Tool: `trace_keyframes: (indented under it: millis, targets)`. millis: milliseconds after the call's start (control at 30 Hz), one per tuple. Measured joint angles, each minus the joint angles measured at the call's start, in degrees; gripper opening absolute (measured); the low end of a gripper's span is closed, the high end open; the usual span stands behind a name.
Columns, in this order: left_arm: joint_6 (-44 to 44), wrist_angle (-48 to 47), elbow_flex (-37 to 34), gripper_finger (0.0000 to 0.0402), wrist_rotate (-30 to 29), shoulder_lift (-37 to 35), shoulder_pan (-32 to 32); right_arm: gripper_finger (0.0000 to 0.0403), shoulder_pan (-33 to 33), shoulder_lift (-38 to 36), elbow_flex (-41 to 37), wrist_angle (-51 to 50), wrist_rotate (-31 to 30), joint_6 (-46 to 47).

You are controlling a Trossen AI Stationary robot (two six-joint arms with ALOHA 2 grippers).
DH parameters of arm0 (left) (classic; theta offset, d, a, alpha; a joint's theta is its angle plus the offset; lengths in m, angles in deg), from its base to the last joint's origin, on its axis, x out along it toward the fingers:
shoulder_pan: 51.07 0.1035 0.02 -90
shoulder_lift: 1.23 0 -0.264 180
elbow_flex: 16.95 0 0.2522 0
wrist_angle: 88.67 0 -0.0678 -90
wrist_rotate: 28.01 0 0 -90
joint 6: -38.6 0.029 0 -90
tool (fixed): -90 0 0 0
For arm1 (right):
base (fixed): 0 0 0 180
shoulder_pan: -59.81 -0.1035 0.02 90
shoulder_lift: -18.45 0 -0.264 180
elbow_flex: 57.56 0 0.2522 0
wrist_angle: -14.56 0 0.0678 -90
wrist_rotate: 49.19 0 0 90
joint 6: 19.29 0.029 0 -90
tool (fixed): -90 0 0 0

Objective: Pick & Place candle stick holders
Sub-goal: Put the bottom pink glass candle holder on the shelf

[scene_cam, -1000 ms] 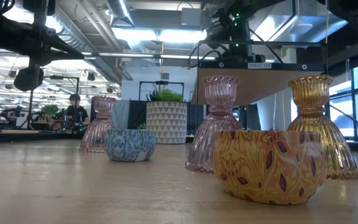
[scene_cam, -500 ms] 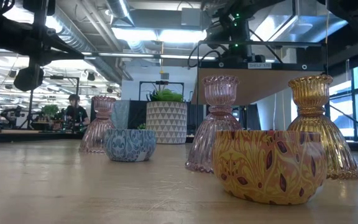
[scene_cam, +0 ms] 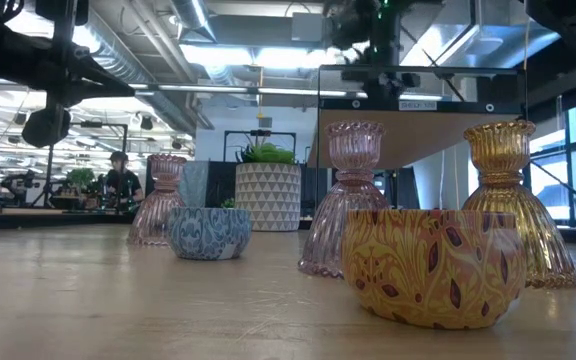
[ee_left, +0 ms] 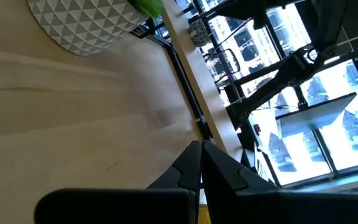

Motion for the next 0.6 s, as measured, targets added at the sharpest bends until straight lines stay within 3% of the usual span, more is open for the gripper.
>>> trace_keyframes:
  millis: [200,500,600]
  targets:
    - [0.0,-0.2,0.0,0.0006,1.0,0.0,0.0,0.0095,-2.7,-0.1,9.9,0.4,9.1,0.4]
    - [0.0,-0.3,0.0,0.0006,2.6,0.0,0.0,0.0094,-12.8,-2.5,8.6,0.0,27.2,5.6]
    - [0.2,-0.2,0.0,0.0006,2.6,0.0,0.0,0.0094,-18.6,-2.9,8.6,0.3,29.5,8.7]
